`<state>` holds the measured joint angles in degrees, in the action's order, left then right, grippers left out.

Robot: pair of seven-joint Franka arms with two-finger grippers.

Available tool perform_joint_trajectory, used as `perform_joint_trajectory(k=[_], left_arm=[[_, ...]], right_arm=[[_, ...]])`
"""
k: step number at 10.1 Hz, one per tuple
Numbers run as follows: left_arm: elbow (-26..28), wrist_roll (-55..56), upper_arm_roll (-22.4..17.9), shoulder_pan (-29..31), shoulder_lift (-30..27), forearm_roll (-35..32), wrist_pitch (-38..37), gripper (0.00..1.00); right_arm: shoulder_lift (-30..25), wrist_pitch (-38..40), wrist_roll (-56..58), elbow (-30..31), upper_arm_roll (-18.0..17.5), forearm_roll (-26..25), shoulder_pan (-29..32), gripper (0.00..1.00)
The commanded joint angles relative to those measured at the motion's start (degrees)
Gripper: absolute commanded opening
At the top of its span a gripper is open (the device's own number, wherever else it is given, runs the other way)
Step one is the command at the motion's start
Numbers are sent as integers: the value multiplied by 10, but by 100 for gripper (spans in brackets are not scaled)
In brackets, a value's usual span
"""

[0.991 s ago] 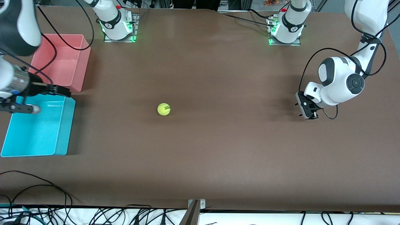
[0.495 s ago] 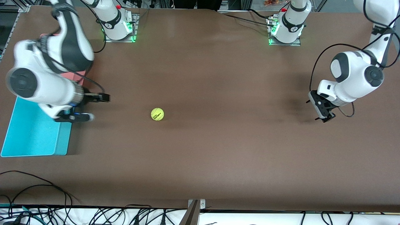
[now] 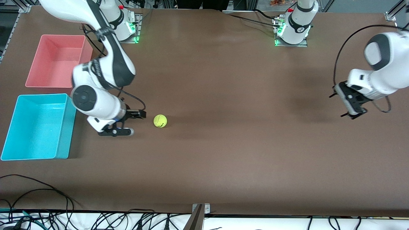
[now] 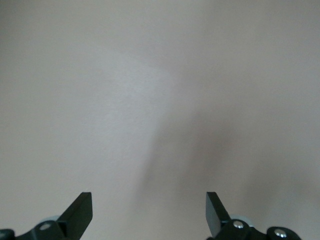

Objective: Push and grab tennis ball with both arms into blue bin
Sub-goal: 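Reach the right gripper to the ball while the left gripper withdraws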

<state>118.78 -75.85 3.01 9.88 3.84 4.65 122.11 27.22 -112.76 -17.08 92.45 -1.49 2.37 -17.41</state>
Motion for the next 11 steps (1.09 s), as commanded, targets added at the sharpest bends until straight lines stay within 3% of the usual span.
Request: perform_joint_trajectory(k=[1, 4, 11], left_arm=[[-49, 44, -5, -2, -20, -10, -53, 100], [-86, 154, -35, -1, -38, 27, -93, 100], [-167, 328, -29, -8, -39, 17, -203, 100]], right_arm=[[49, -62, -64, -11, 3, 9, -28, 100], [80, -73, -94, -21, 3, 4, -53, 100], [136, -101, -124, -34, 4, -10, -77, 100]])
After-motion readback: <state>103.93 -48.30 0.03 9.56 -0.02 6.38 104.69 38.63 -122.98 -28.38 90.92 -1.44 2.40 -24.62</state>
